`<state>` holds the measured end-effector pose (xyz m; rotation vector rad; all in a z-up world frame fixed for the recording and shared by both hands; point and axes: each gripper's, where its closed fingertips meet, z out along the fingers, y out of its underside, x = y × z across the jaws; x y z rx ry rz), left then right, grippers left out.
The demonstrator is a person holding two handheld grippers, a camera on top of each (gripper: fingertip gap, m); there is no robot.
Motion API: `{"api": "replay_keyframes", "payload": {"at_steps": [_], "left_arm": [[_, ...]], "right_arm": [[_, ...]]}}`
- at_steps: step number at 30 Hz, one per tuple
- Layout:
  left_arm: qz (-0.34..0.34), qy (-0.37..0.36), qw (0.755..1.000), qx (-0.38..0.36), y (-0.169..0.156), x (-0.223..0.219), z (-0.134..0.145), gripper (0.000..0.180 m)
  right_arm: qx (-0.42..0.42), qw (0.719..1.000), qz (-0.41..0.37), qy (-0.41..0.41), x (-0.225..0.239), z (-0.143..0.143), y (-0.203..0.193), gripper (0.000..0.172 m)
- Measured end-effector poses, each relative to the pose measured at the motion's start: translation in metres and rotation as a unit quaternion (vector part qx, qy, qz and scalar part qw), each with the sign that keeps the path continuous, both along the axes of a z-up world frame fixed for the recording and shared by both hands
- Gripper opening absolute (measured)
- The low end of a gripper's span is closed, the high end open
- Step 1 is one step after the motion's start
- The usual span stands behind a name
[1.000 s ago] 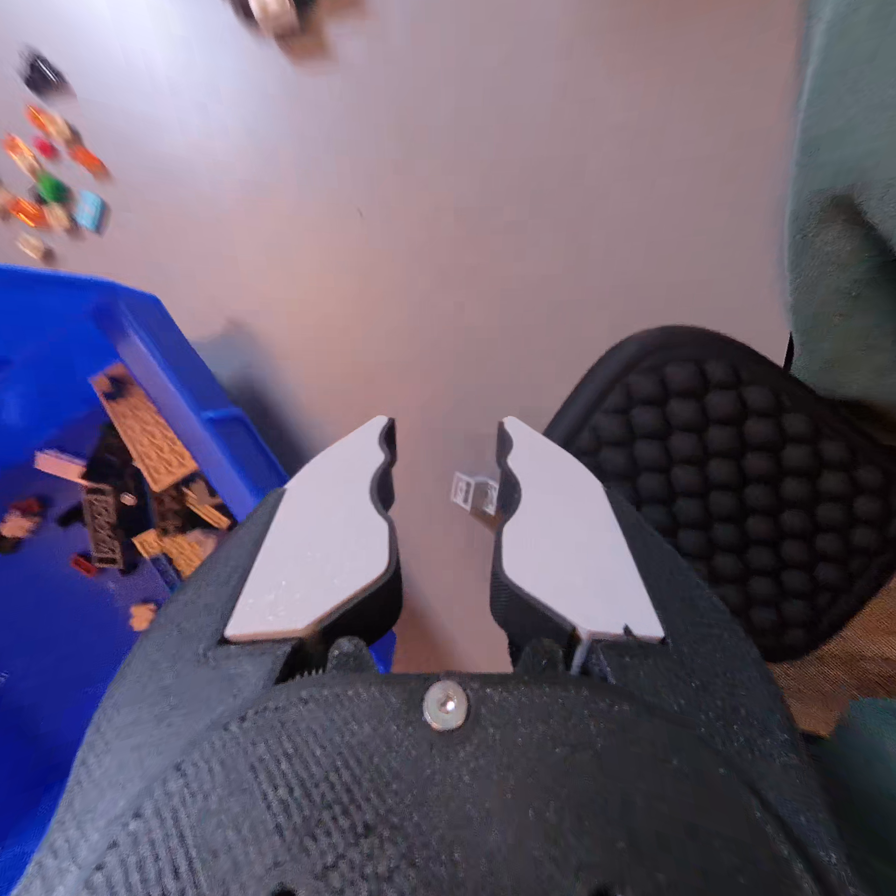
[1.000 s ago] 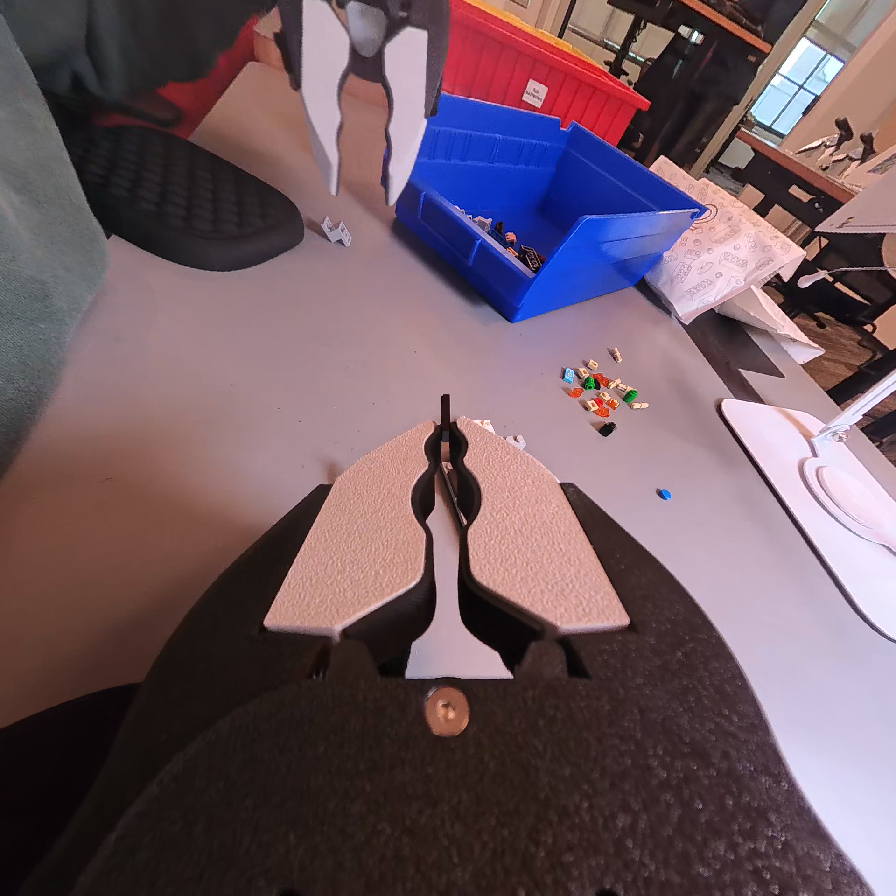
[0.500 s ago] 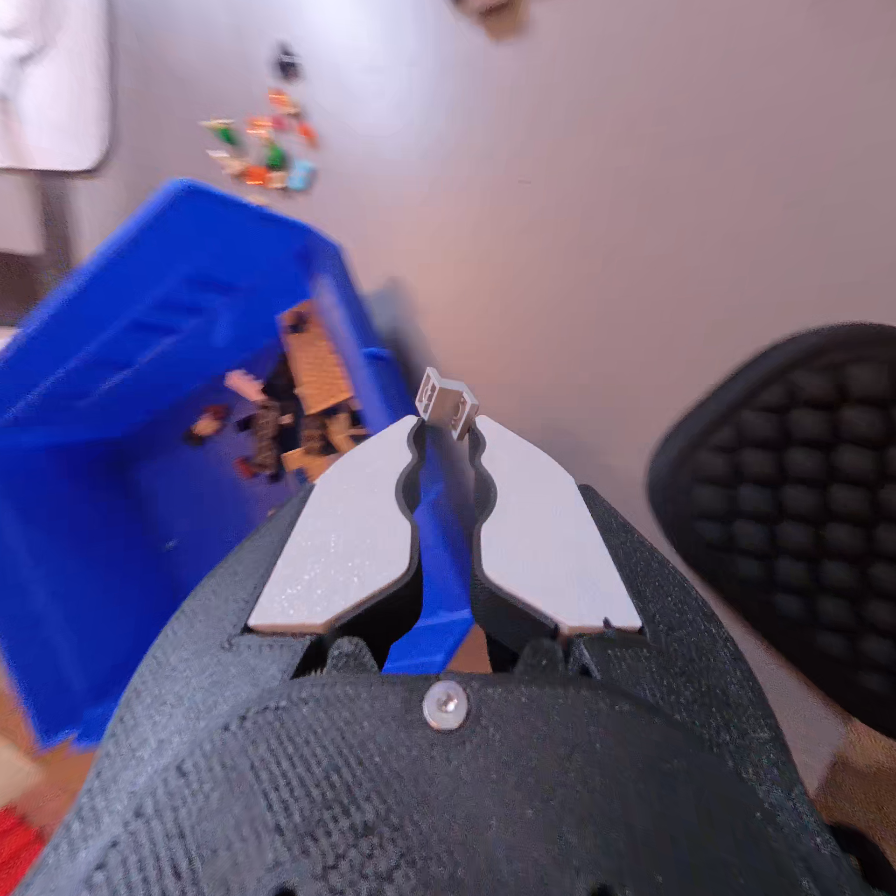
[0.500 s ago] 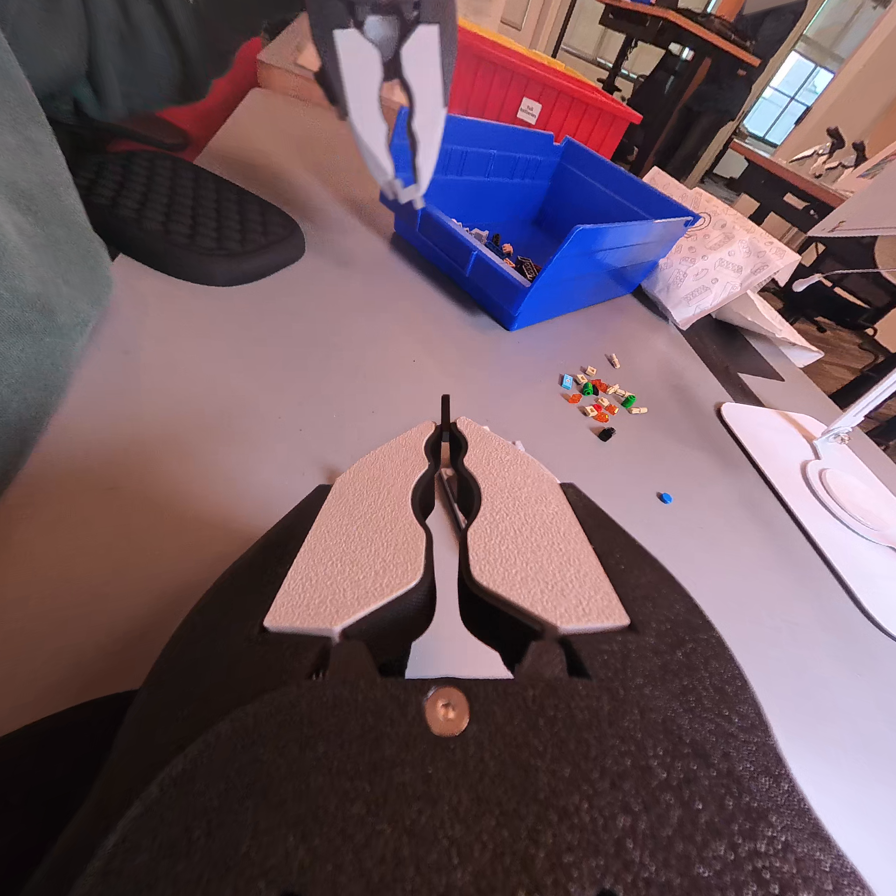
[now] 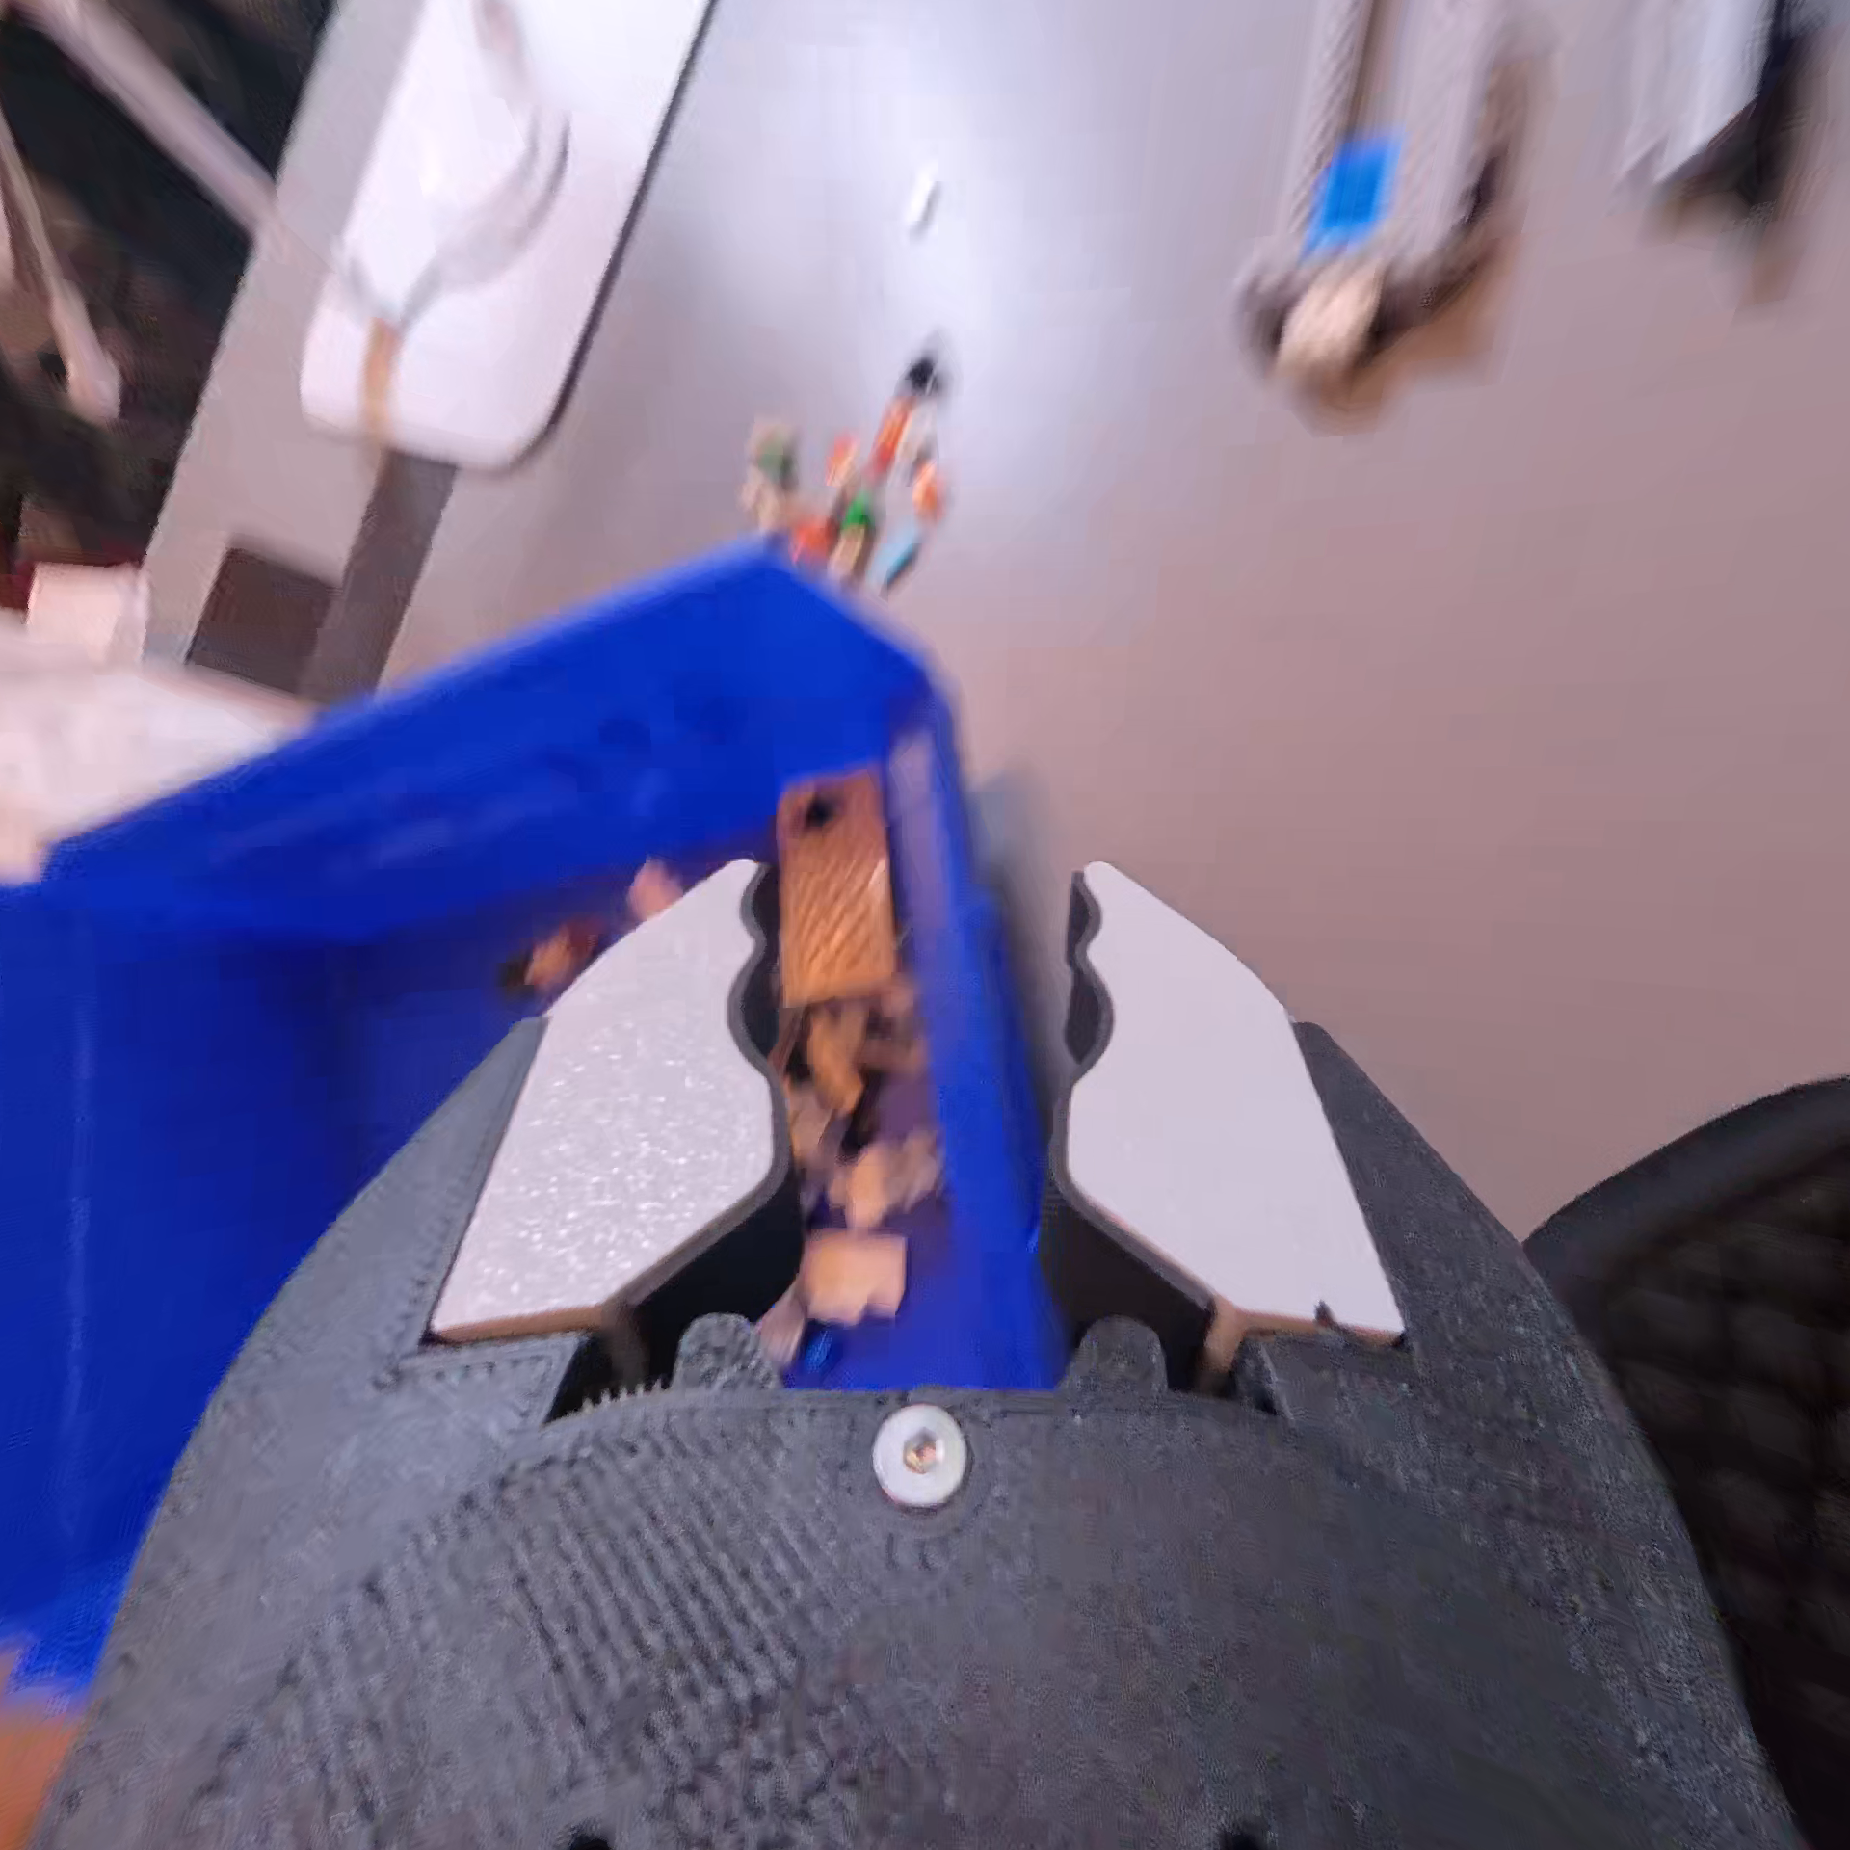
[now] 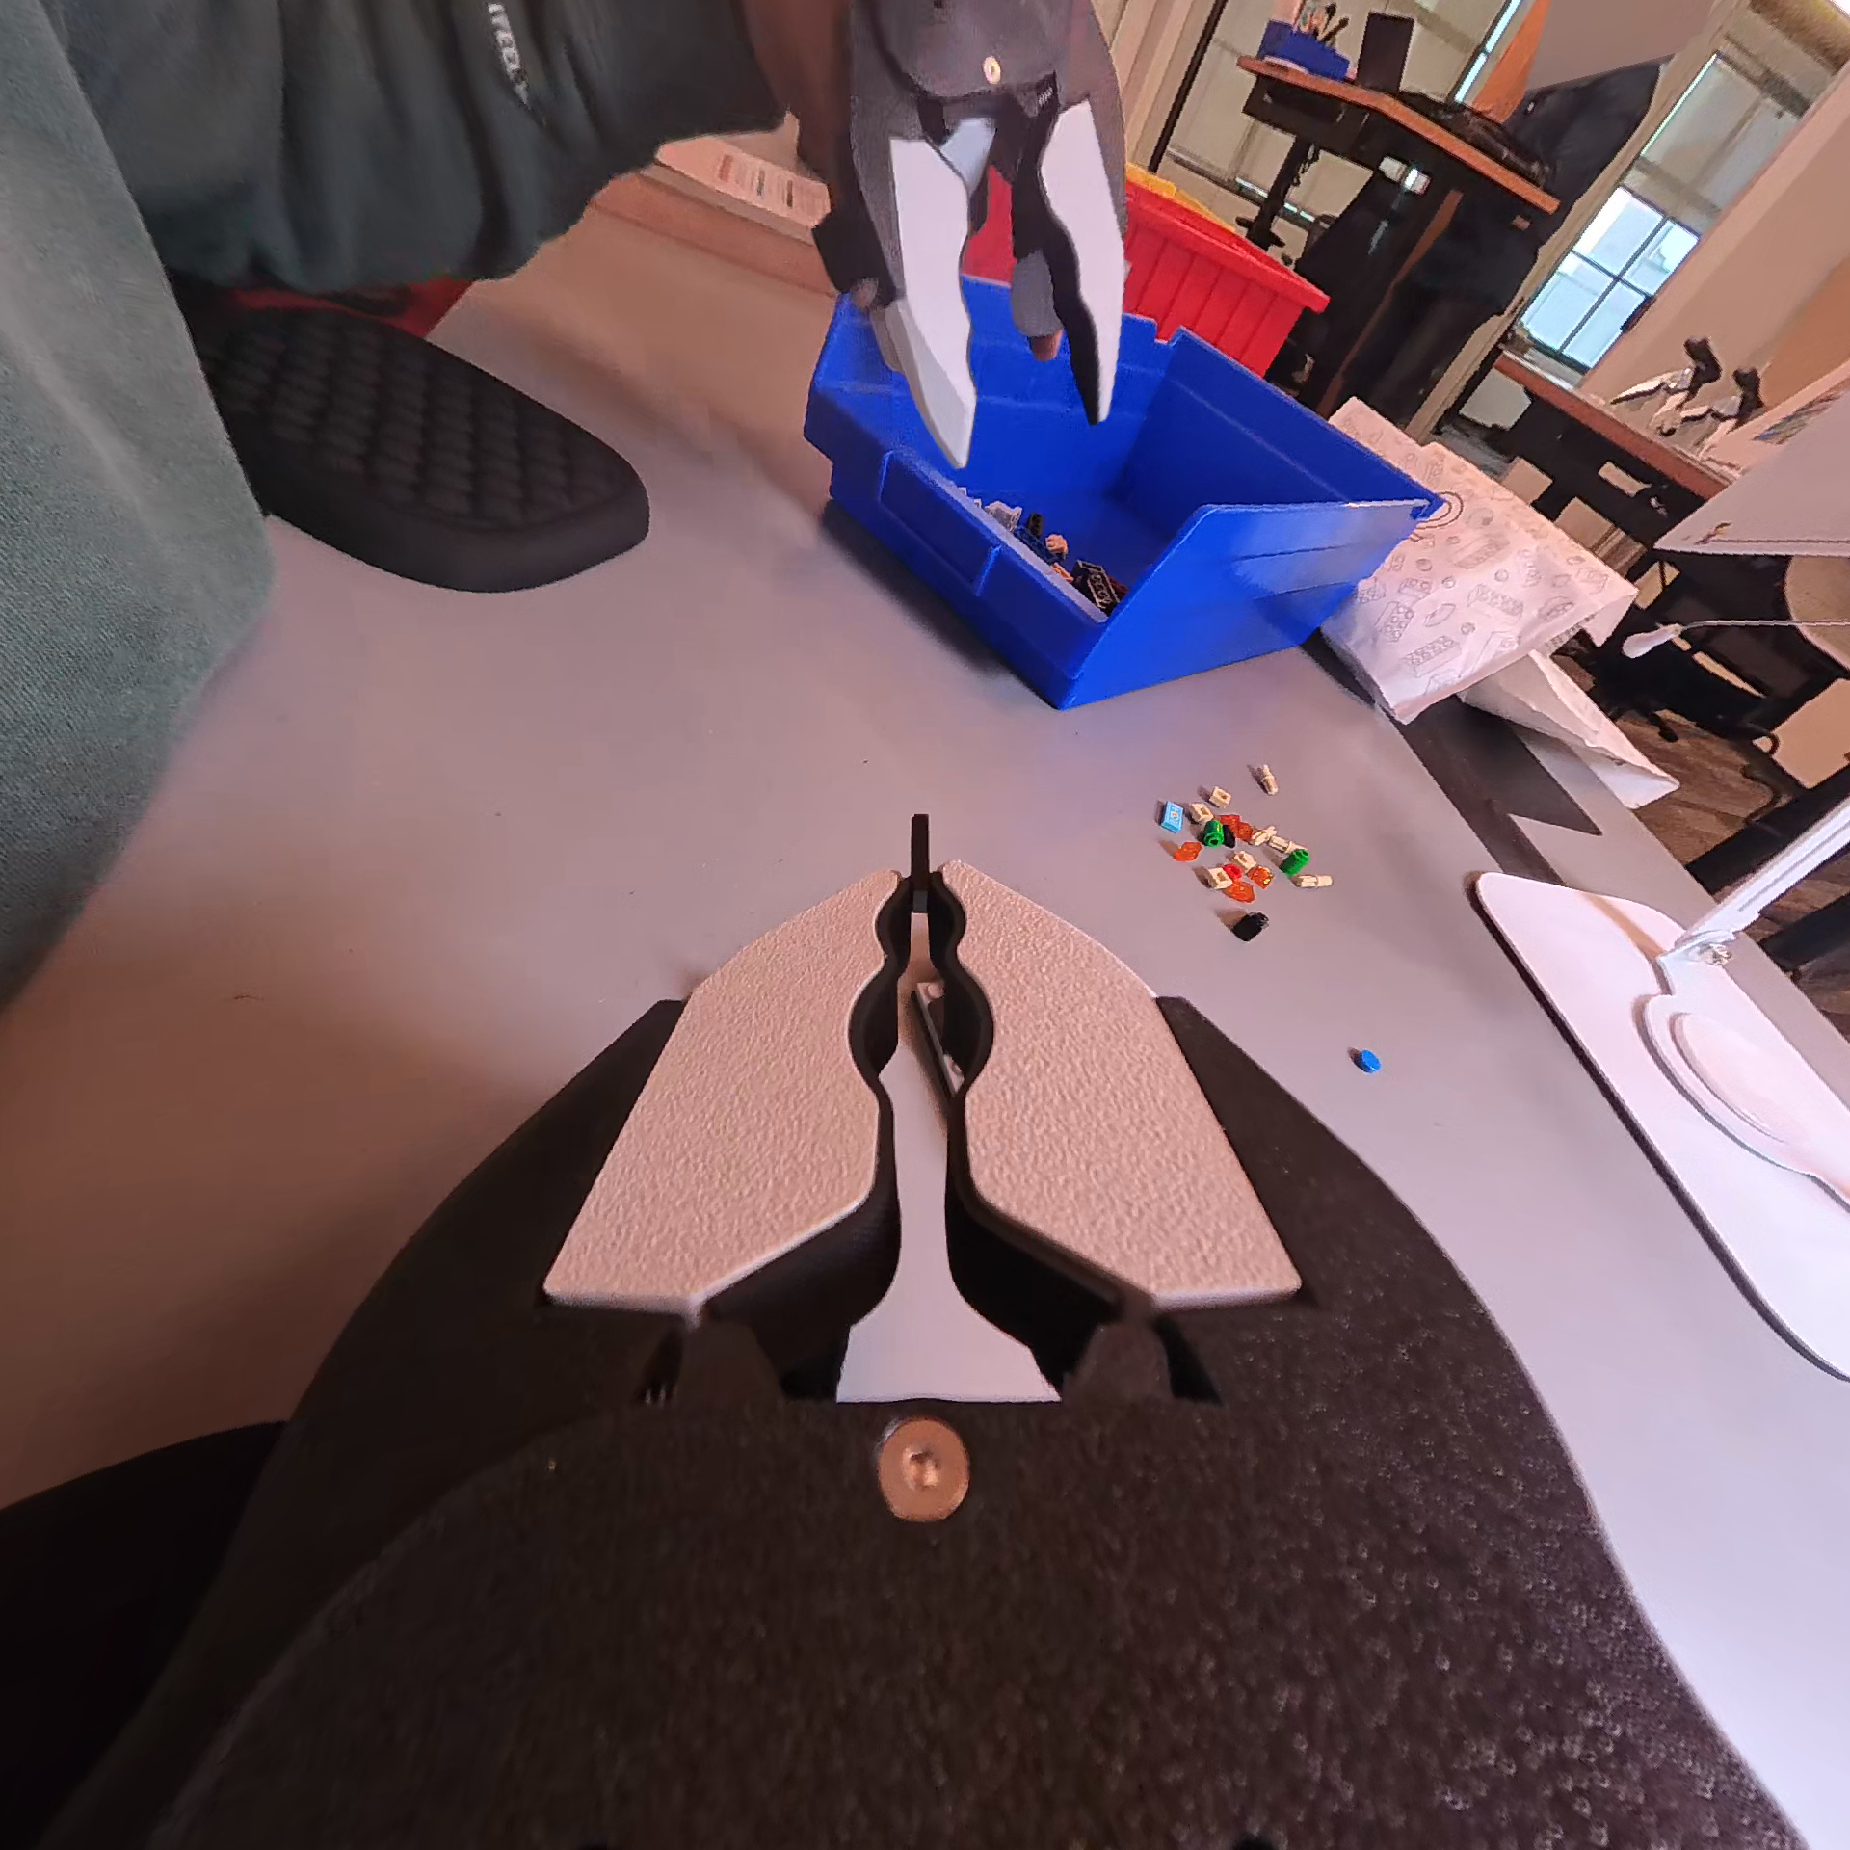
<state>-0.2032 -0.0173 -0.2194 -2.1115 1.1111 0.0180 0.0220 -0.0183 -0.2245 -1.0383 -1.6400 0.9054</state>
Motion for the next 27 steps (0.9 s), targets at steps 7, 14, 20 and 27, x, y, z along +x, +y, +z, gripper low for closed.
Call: {"api": "replay_keyframes", "payload": {"at_steps": [7,14,20,27], "left_arm": [[-0.120,-0.387,0.912,-0.066,-0.005,0.169,0.020,0.024],[-0.128,-0.465,0.859,-0.173,-0.005,0.227,0.008,0.025],[-0.132,-0.441,0.872,-0.169,-0.006,0.238,-0.002,0.014],[-0.139,-0.433,0.882,-0.122,-0.004,0.236,-0.001,0.010]], "right_arm": [[0.114,0.993,-0.032,0.030,-0.001,0.007,0.003,0.003],[0.188,0.981,-0.037,0.031,-0.002,0.005,-0.001,0.003],[0.246,0.968,-0.047,0.030,-0.002,0.006,-0.001,0.003],[0.281,0.957,-0.057,0.037,-0.003,0.007,0.000,0.003]]}}
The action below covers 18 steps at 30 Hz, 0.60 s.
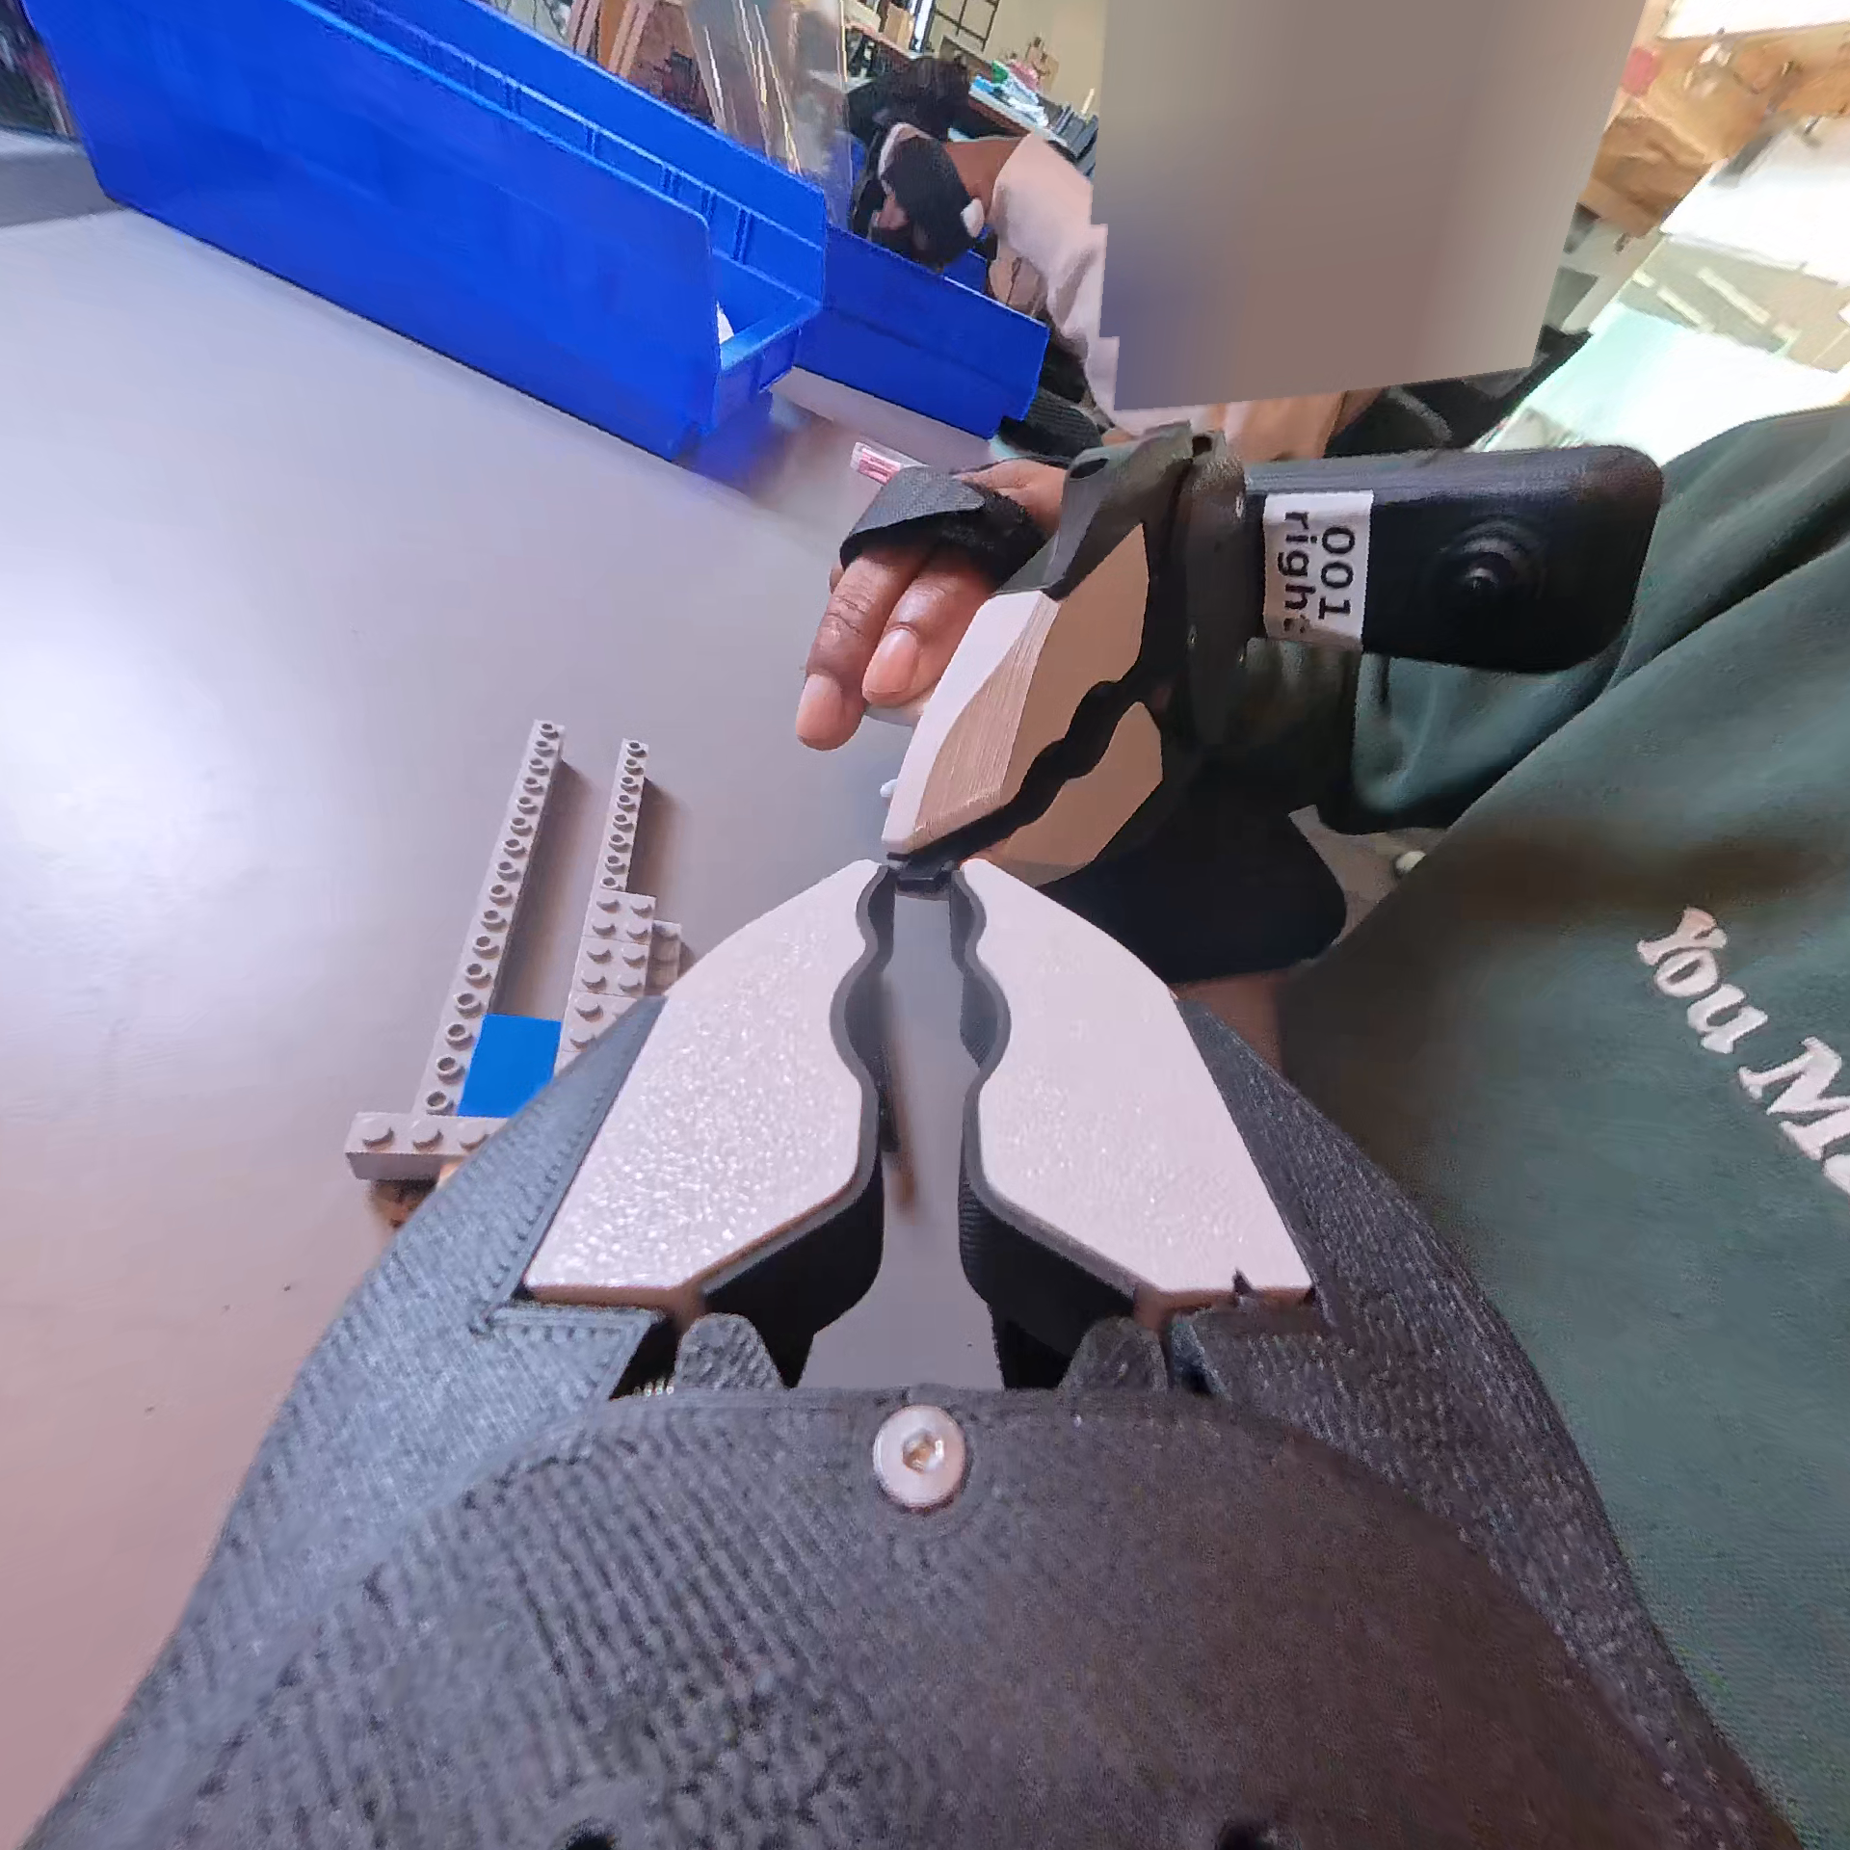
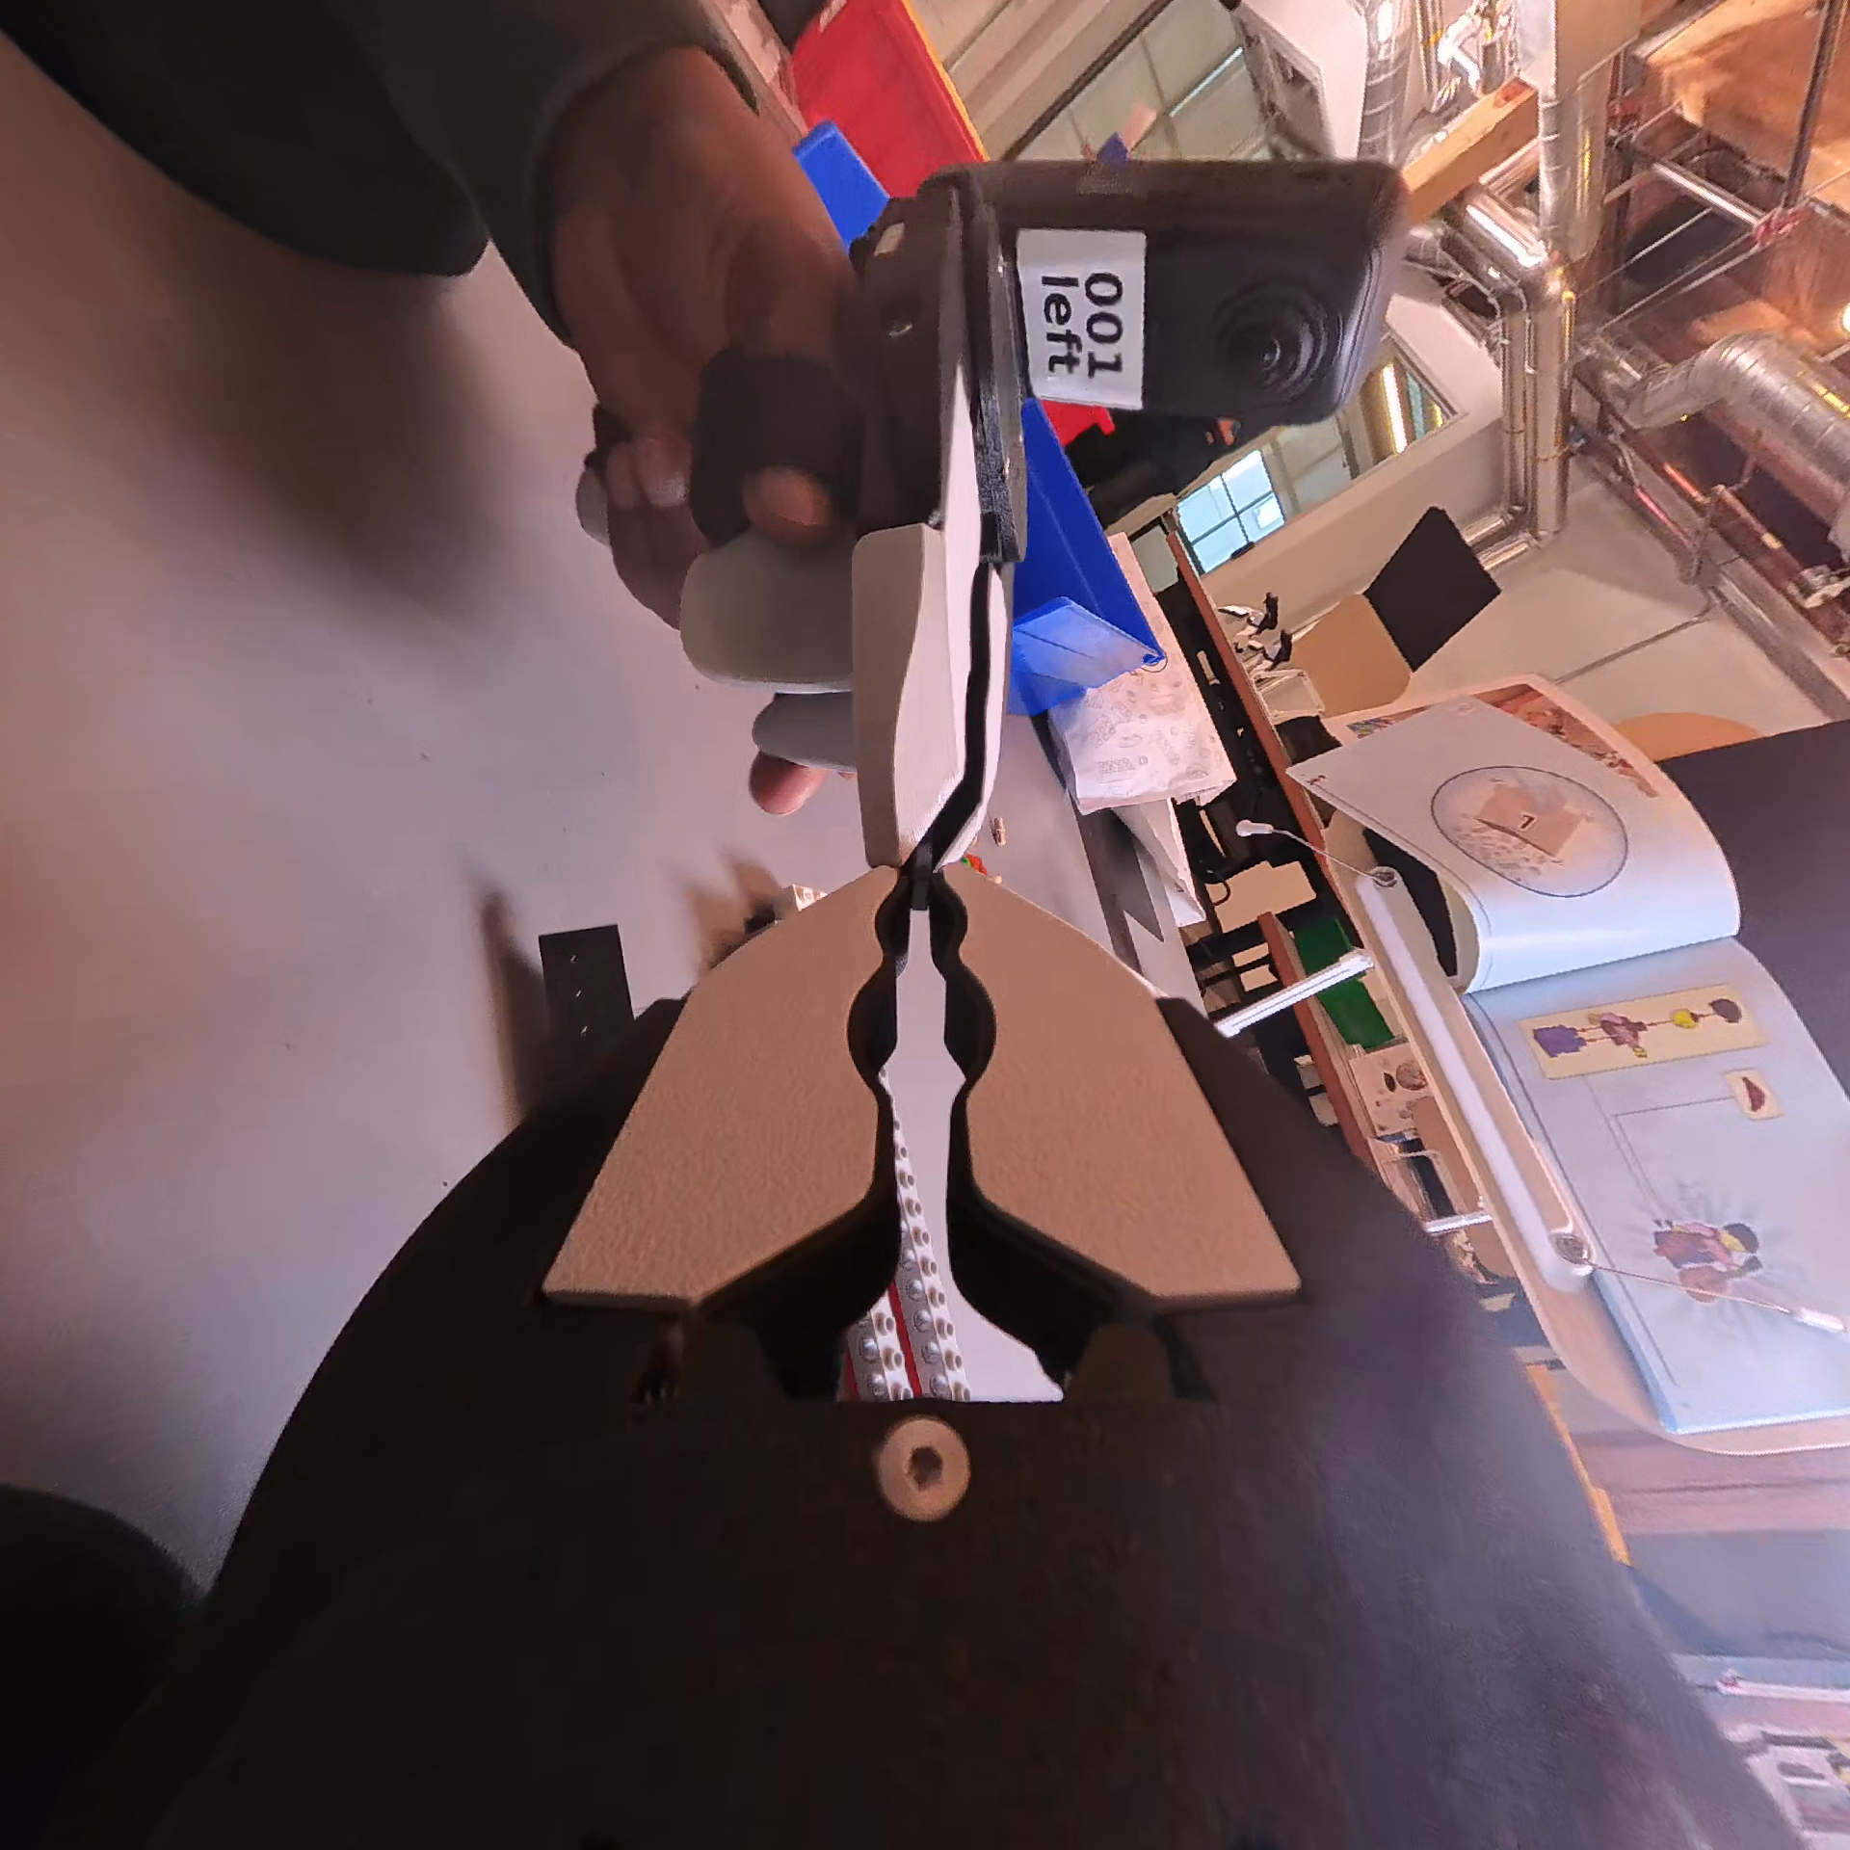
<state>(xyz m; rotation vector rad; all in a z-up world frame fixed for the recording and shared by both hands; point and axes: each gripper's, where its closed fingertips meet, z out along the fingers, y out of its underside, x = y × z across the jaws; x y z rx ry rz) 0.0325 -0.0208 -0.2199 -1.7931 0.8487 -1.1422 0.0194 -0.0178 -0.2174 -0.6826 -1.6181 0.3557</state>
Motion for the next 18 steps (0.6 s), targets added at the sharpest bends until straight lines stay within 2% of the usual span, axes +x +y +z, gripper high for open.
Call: {"api": "replay_keyframes", "payload": {"at_steps": [4,10,14,16,18], "left_arm": [[-0.002,0.052,0.994,0.094,-0.003,-0.003,0.001,0.008],[0.011,0.098,0.980,0.171,-0.001,-0.010,0.000,0.008],[0.050,0.177,0.940,0.287,0.011,-0.028,0.008,0.007],[0.059,0.194,0.924,0.324,0.011,-0.034,0.015,0.008],[0.064,0.203,0.911,0.354,0.010,-0.039,0.021,0.008]], "right_arm": [[-0.047,0.999,0.000,0.010,0.003,0.005,0.004,0.016],[-0.062,0.998,0.006,-0.007,0.004,-0.001,0.006,0.020],[-0.131,0.989,0.019,-0.067,0.006,-0.020,0.008,0.019],[-0.194,0.973,0.024,-0.124,0.011,-0.036,0.007,0.021],[-0.252,0.951,0.022,-0.179,0.018,-0.050,0.008,0.031]]}}
